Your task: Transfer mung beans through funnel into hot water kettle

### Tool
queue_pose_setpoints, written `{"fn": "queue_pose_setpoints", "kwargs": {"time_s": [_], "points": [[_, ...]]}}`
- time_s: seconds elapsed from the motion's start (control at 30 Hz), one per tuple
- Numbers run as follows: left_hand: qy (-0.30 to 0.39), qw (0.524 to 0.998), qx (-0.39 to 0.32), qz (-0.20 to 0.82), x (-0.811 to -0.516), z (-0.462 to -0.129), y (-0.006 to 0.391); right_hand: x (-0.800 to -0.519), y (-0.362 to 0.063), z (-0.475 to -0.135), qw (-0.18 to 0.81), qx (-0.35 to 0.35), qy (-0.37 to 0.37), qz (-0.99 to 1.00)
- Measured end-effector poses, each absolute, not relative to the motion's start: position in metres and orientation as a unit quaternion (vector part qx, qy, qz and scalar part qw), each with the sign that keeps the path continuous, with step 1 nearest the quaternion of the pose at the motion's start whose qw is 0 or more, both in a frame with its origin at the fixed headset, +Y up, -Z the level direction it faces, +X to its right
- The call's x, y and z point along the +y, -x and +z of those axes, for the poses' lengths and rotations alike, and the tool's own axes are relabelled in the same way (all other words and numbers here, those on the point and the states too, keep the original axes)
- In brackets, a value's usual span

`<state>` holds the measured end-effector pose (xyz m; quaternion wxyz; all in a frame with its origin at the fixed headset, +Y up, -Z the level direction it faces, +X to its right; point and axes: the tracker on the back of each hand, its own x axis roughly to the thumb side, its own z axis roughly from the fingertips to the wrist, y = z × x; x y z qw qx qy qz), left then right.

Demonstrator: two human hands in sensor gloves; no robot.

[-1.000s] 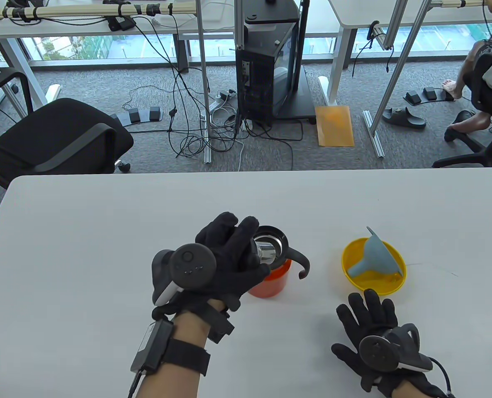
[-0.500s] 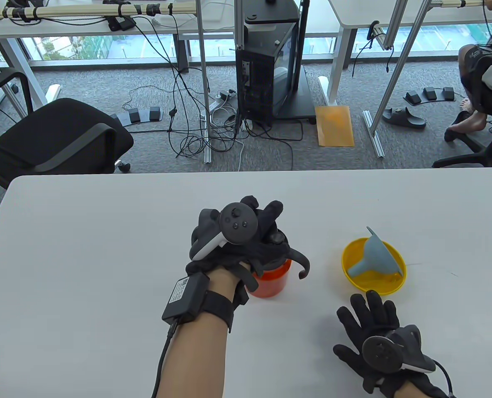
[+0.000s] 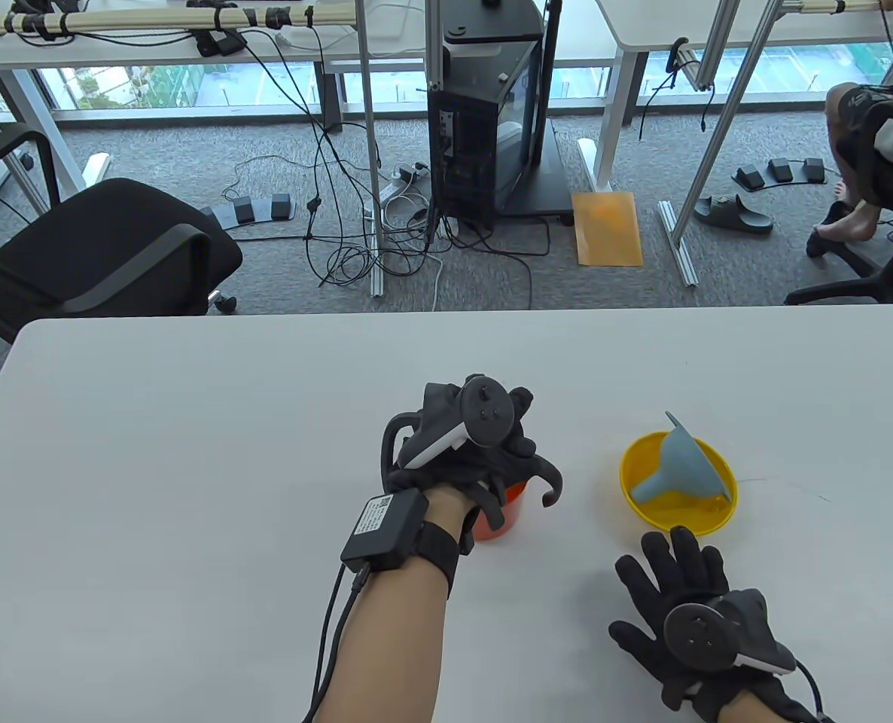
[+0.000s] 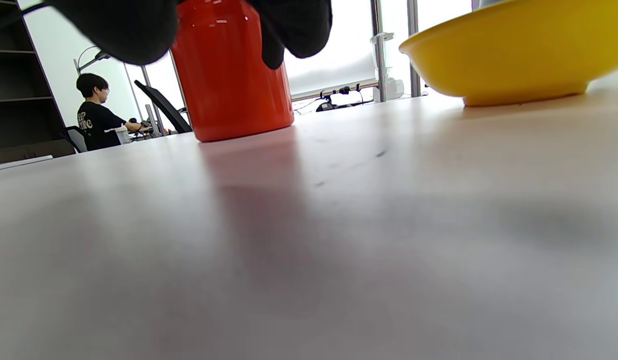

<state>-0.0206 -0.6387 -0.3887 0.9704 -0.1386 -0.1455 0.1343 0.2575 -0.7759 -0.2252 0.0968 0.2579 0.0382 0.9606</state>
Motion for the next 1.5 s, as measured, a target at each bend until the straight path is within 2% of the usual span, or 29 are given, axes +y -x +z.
{"fn": "queue_pose_setpoints", "kwargs": {"time_s": [0.33, 0.6, 0.83, 1.0, 1.23, 1.5], "points": [[0.161, 0.969, -0.15, 0.11, -0.651, -0.393, 0.012, -0.777, -0.259, -0.226, 0.103, 0.046, -0.258, 0.96], [0.179, 0.969, -0.138, 0.102, -0.647, -0.389, 0.016, -0.777, -0.259, -0.227, 0.104, 0.053, -0.258, 0.959], [0.15, 0.973, -0.134, 0.108, -0.626, -0.364, 0.045, -0.777, -0.259, -0.228, 0.106, 0.062, -0.256, 0.959], [0.126, 0.977, -0.142, 0.098, -0.624, -0.331, 0.068, -0.778, -0.258, -0.228, 0.102, 0.062, -0.256, 0.959], [0.118, 0.976, -0.157, 0.093, -0.648, -0.28, 0.085, -0.778, -0.258, -0.227, 0.102, 0.057, -0.255, 0.96], [0.132, 0.974, -0.16, 0.088, -0.701, -0.246, 0.083, -0.779, -0.258, -0.227, 0.097, 0.06, -0.254, 0.96]]}}
